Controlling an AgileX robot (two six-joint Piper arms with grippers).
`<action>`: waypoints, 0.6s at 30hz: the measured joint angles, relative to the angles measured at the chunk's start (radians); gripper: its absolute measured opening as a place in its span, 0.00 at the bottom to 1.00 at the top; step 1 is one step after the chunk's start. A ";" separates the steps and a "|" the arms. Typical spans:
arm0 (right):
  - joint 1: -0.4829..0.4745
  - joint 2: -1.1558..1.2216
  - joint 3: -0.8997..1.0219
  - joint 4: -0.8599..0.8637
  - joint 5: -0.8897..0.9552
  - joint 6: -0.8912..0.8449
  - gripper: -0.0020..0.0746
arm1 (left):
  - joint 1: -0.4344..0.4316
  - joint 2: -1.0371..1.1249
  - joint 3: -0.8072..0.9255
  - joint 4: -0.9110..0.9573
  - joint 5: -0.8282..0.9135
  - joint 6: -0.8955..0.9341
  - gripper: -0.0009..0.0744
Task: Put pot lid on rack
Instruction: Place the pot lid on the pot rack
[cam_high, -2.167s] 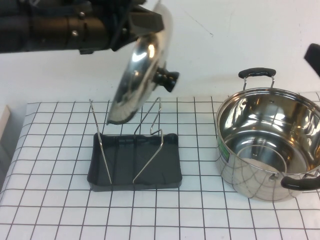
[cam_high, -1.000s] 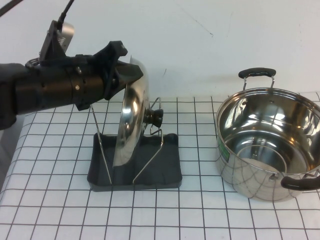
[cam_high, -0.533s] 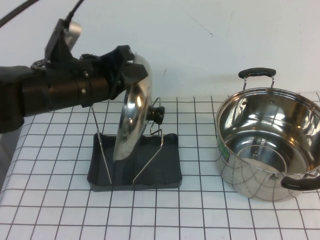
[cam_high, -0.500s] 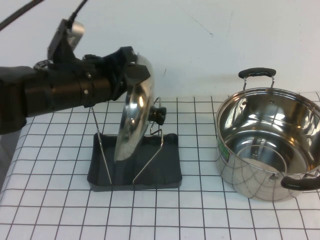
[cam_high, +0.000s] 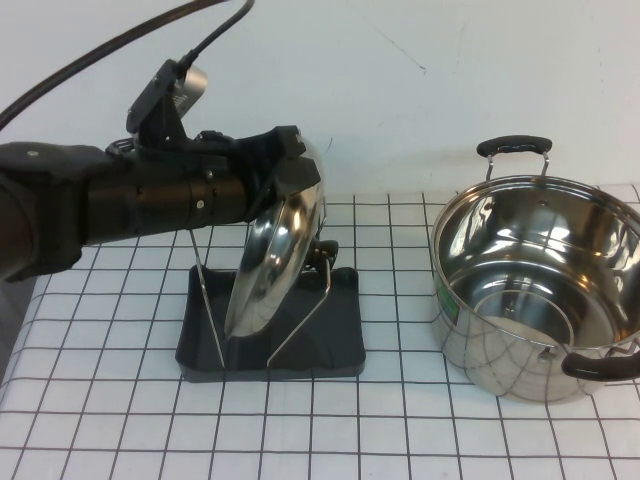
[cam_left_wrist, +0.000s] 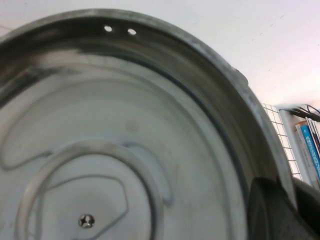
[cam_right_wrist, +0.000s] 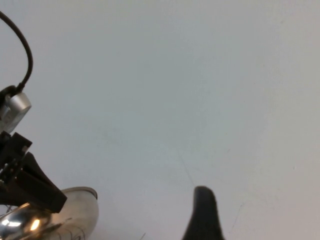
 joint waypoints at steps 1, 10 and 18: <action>0.000 0.000 0.000 0.000 0.000 0.000 0.67 | 0.000 0.000 0.000 0.002 0.000 -0.002 0.02; 0.000 0.000 0.000 -0.002 0.000 0.000 0.67 | 0.000 0.000 0.000 0.012 0.027 -0.010 0.19; 0.000 0.000 0.000 -0.002 0.002 0.000 0.67 | 0.000 0.000 0.000 0.012 0.036 -0.010 0.63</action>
